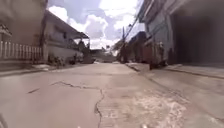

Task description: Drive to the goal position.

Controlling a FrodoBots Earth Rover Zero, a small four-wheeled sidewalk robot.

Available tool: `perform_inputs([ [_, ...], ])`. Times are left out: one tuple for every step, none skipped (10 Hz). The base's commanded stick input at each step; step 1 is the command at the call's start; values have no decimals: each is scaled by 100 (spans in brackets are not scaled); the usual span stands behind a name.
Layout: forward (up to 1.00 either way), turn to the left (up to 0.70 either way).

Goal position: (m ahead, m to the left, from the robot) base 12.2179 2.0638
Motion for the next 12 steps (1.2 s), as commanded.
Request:
perform_inputs([
  [70,-30],
  [70,-30],
  [70,-28],
  [70,-19],
  [70,-8],
  [70,0],
  [70,0],
  [70,0],
  [70,0],
  [70,0],
  [70,0],
  [70,0],
])
